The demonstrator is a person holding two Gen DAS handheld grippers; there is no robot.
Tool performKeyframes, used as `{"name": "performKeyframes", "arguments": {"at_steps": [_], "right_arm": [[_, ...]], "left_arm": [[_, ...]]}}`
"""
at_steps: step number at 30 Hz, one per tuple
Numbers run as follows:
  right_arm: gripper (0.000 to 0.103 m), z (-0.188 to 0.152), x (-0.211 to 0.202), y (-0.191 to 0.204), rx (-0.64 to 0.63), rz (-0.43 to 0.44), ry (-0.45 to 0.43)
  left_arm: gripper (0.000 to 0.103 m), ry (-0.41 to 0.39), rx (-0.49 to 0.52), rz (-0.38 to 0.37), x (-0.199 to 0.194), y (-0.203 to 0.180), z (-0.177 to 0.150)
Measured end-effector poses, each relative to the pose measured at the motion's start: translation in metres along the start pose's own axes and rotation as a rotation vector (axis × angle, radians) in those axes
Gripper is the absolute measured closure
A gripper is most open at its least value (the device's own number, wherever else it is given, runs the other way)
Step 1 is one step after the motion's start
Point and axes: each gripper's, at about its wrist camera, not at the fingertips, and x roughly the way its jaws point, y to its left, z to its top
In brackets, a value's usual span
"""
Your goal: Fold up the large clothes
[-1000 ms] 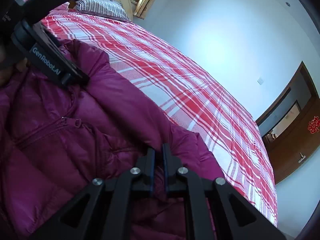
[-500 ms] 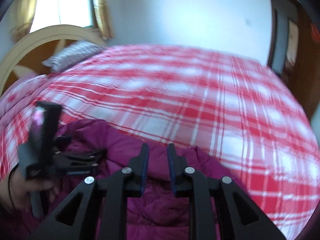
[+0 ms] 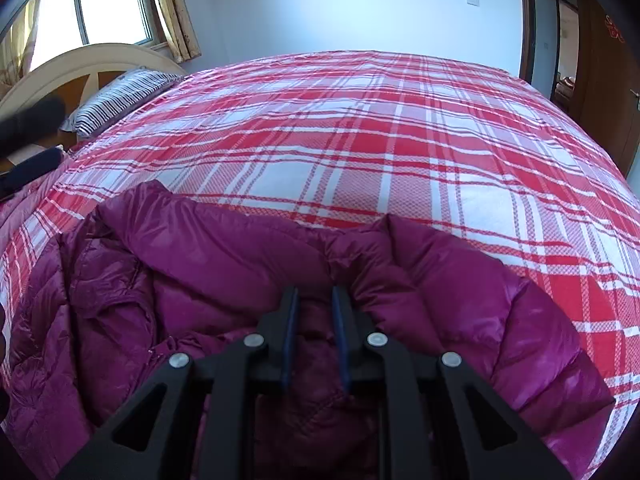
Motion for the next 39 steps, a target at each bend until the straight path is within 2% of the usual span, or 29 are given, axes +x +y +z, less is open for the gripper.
{"name": "performKeyframes", "arguments": {"at_steps": [1, 5, 6, 8, 13, 16, 26, 28, 30, 32, 35, 36, 38, 39], "right_arm": [[0.083, -0.001, -0.001, -0.003, 0.011, 0.013, -0.005], [0.083, 0.001, 0.000, -0.006, 0.043, 0.048, -0.019], [0.083, 0.001, 0.000, -0.006, 0.043, 0.049, -0.020], [0.083, 0.001, 0.001, -0.006, 0.040, 0.050, -0.021], [0.083, 0.001, 0.004, -0.005, 0.037, 0.046, -0.014], [0.083, 0.001, 0.004, -0.003, 0.027, 0.029, -0.011], [0.083, 0.001, 0.008, 0.001, 0.007, 0.001, 0.007], [0.083, 0.001, 0.008, 0.000, 0.009, 0.004, 0.006], [0.084, 0.001, 0.009, -0.002, 0.019, 0.010, 0.003], [0.083, 0.001, 0.010, -0.001, 0.015, 0.004, 0.003], [0.083, 0.001, 0.010, 0.000, 0.014, 0.003, -0.003], [0.083, 0.001, 0.010, -0.001, 0.015, 0.004, -0.004], [0.083, 0.001, 0.010, 0.000, 0.014, 0.002, -0.006], [0.083, 0.000, 0.009, 0.000, 0.012, -0.001, -0.007]], "left_arm": [[0.001, 0.032, -0.015, -0.023, 0.009, 0.001, -0.004], [0.001, 0.158, -0.038, 0.075, 0.049, 0.028, -0.026], [0.001, 0.167, -0.081, 0.054, 0.052, 0.040, -0.031], [0.001, 0.147, -0.087, 0.023, 0.051, 0.045, -0.034], [0.001, 0.150, 0.045, 0.141, 0.064, 0.024, -0.040], [0.001, 0.155, 0.068, 0.170, 0.066, 0.022, -0.044], [0.001, 0.156, 0.085, 0.192, 0.070, 0.021, -0.045], [0.001, 0.149, 0.115, 0.224, 0.068, 0.014, -0.045], [0.001, 0.112, 0.174, 0.264, 0.059, 0.000, -0.046], [0.001, 0.035, 0.220, 0.287, 0.045, -0.011, -0.046], [0.001, -0.011, 0.221, 0.325, 0.040, -0.009, -0.043], [0.001, 0.011, 0.203, 0.341, 0.045, -0.003, -0.042], [0.001, 0.115, 0.139, 0.381, 0.066, 0.013, -0.042], [0.001, 0.156, 0.117, 0.376, 0.074, 0.020, -0.042]]}}
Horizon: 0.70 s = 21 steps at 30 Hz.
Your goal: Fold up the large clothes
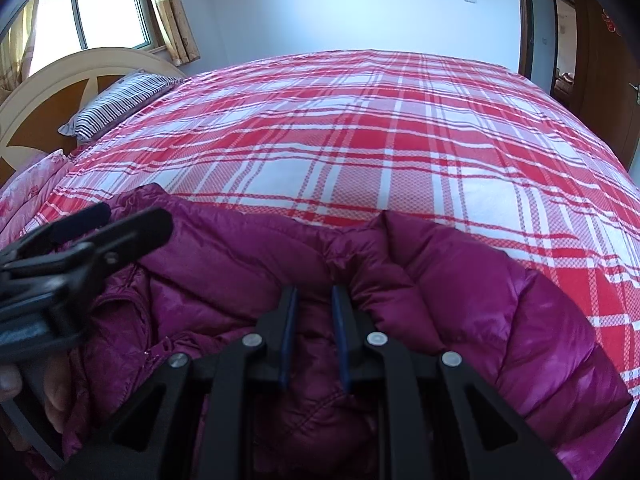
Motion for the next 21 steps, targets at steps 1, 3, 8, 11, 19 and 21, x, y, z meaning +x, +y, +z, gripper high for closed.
{"name": "performKeyframes", "arguments": {"at_steps": [1, 3, 8, 11, 19, 21], "right_arm": [[0.083, 0.000, 0.000, 0.001, -0.003, -0.003, 0.000], [0.083, 0.000, 0.000, 0.001, -0.007, -0.008, 0.001], [0.083, 0.000, 0.000, 0.001, -0.009, -0.011, 0.002], [0.083, 0.000, 0.001, 0.002, -0.014, -0.018, 0.002], [0.084, 0.000, 0.002, 0.009, -0.047, -0.060, 0.009], [0.084, 0.001, 0.002, 0.010, -0.053, -0.068, 0.009]], "left_arm": [[0.001, 0.005, 0.008, 0.009, 0.002, -0.002, 0.001], [0.001, 0.015, 0.060, 0.067, 0.006, -0.012, 0.000], [0.001, 0.016, 0.059, 0.069, 0.009, -0.011, 0.002], [0.001, 0.016, 0.064, 0.074, 0.009, -0.010, 0.001], [0.001, 0.018, 0.081, 0.098, 0.010, -0.017, -0.002], [0.001, 0.017, 0.079, 0.096, 0.010, -0.016, -0.001]]}}
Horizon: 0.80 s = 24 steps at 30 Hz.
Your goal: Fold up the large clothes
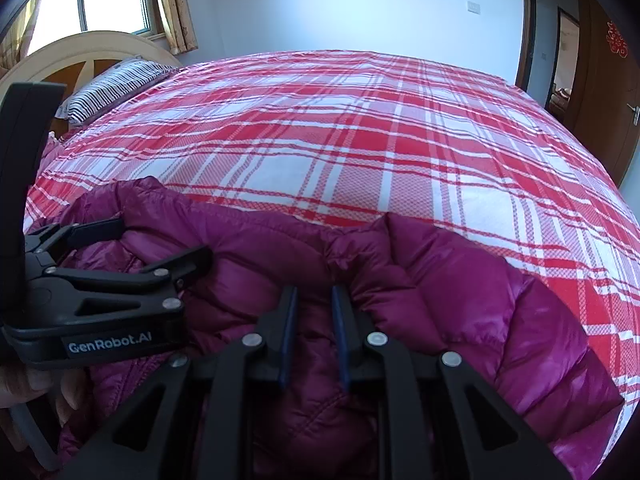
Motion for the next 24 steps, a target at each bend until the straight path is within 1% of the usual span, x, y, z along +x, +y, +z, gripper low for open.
{"name": "performKeyframes", "arguments": {"at_steps": [17, 19, 21, 23, 24], "right_arm": [[0.083, 0.000, 0.001, 0.001, 0.005, 0.001, 0.001], [0.084, 0.000, 0.001, 0.000, 0.010, 0.004, 0.001], [0.083, 0.000, 0.002, -0.001, 0.015, 0.010, 0.003], [0.083, 0.001, 0.003, -0.002, 0.021, 0.019, 0.009], [0.083, 0.002, 0.002, -0.003, 0.023, 0.023, 0.013]], "left_arm": [[0.001, -0.002, -0.002, -0.003, 0.000, -0.001, 0.000], [0.001, 0.004, 0.007, 0.008, 0.000, -0.002, 0.001], [0.001, 0.028, 0.017, 0.009, 0.000, -0.002, 0.006], [0.001, 0.055, 0.043, -0.001, -0.010, -0.001, 0.014], [0.001, 0.045, 0.061, -0.007, -0.022, 0.000, 0.018]]}}
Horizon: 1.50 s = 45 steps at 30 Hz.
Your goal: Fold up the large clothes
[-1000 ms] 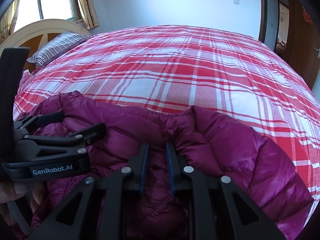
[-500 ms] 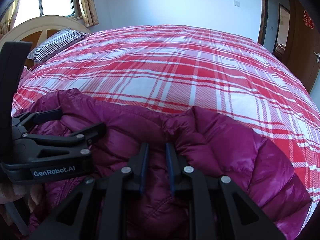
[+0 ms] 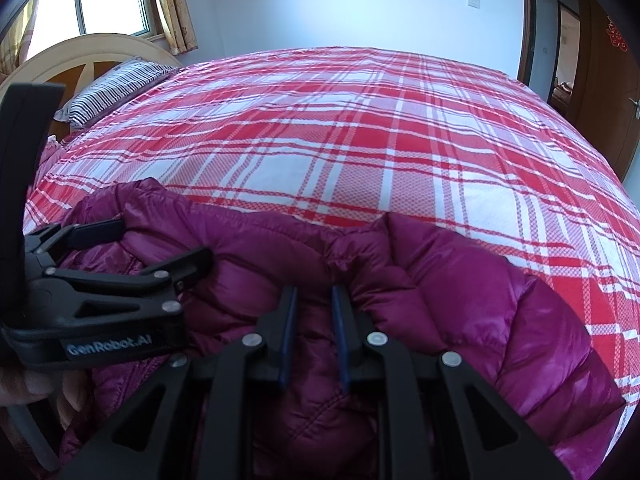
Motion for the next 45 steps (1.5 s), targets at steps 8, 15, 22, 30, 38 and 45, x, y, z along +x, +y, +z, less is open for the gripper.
{"name": "performKeyframes", "arguments": {"at_steps": [8, 15, 22, 30, 38, 45], "right_arm": [[0.025, -0.010, -0.093, -0.003, -0.021, 0.030, -0.114], [0.025, -0.134, -0.192, -0.002, -0.012, 0.065, 0.021], [0.025, -0.260, -0.263, 0.002, 0.105, 0.019, 0.073], [0.039, -0.334, -0.303, 0.034, 0.181, 0.032, 0.047], [0.094, -0.340, -0.310, 0.044, 0.204, 0.145, 0.019], [0.095, -0.321, -0.393, 0.042, 0.221, 0.276, -0.141]], "left_arm": [[0.001, -0.205, 0.002, -0.089, -0.155, 0.069, -0.066], [0.001, -0.134, 0.044, -0.092, -0.215, 0.125, -0.240], [0.001, -0.095, -0.040, -0.099, -0.243, 0.148, -0.365], [0.003, -0.081, 0.027, -0.067, -0.244, 0.130, -0.404], [0.097, -0.133, 0.065, -0.247, -0.294, 0.139, -0.400], [0.098, -0.313, -0.006, -0.518, -0.398, 0.166, -0.380]]}}
